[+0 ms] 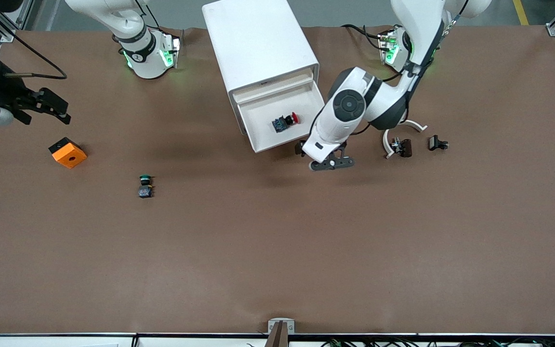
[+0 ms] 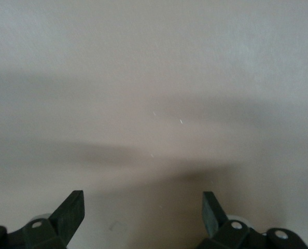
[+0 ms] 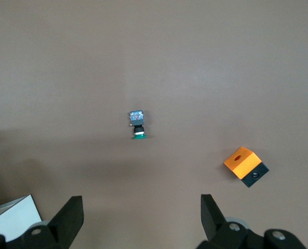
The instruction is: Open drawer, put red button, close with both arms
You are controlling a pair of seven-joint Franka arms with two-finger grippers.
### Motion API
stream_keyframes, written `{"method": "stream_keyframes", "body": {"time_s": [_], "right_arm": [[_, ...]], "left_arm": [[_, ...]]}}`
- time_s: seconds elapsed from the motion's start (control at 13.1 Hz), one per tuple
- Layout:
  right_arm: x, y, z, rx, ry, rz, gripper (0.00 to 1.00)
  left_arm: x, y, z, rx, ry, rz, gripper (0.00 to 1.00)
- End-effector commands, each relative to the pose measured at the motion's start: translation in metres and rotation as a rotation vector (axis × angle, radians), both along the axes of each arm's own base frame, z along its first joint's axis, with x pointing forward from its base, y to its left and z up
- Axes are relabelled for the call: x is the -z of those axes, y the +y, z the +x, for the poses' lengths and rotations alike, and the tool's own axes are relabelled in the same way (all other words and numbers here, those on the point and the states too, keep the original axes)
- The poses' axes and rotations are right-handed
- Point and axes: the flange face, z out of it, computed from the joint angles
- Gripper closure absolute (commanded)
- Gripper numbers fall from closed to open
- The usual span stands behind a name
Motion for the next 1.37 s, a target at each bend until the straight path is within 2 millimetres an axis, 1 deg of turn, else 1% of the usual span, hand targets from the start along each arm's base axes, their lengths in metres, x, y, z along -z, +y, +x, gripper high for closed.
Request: {"method": "stream_keyframes", "body": {"time_s": [0.0,0.15,0.3,0.38,0.46,0.53,0.61,0.76,0.91,0.99,1.14,1.22,1.3], "right_arm": [[-0.007,-0.012,0.002,-0.030,0.015,-0.021,0.00],[-0.008,-0.023,0.002,-0.008,0.014,-0.015,0.00],[-0.014,-0.025,0.004,-0.004,0.000,-0.007,0.00],[-0.013,-0.024,0.005,-0.005,0.003,-0.007,0.00],[-0.013,-0.025,0.005,-0.004,0.003,-0.007,0.00],[-0.014,-0.026,0.005,0.001,0.000,-0.007,0.00],[-0.016,-0.027,0.005,0.002,-0.003,-0.007,0.00],[-0.017,-0.033,0.005,0.015,-0.005,-0.007,0.00],[-0.016,-0.034,0.004,0.016,0.004,-0.006,0.00],[-0.016,-0.036,0.003,0.019,0.006,-0.006,0.00],[-0.023,-0.048,0.003,0.044,-0.007,-0.006,0.00],[-0.023,-0.049,0.002,0.044,-0.007,-0.006,0.00],[-0.022,-0.050,0.002,0.046,-0.004,-0.006,0.00]], "left_arm": [[0.006,-0.031,-0.029,-0.014,0.005,0.027,0.00],[0.009,-0.044,-0.048,-0.023,0.027,0.048,0.00],[0.012,-0.058,-0.066,-0.023,0.046,0.065,0.00],[0.013,-0.071,-0.084,-0.014,0.054,0.070,0.00],[0.013,-0.078,-0.094,-0.022,0.062,0.077,0.00],[0.013,-0.089,-0.110,-0.019,0.070,0.082,0.00],[0.012,-0.096,-0.121,-0.022,0.077,0.082,0.00],[0.012,-0.108,-0.138,-0.031,0.089,0.084,0.00],[0.015,-0.114,-0.151,-0.038,0.107,0.098,0.00],[0.015,-0.113,-0.151,-0.038,0.114,0.106,0.00],[0.014,-0.110,-0.142,-0.047,0.113,0.102,0.00],[0.011,-0.107,-0.133,-0.053,0.105,0.096,0.00],[0.002,-0.098,-0.109,-0.086,0.092,0.080,0.00]]}}
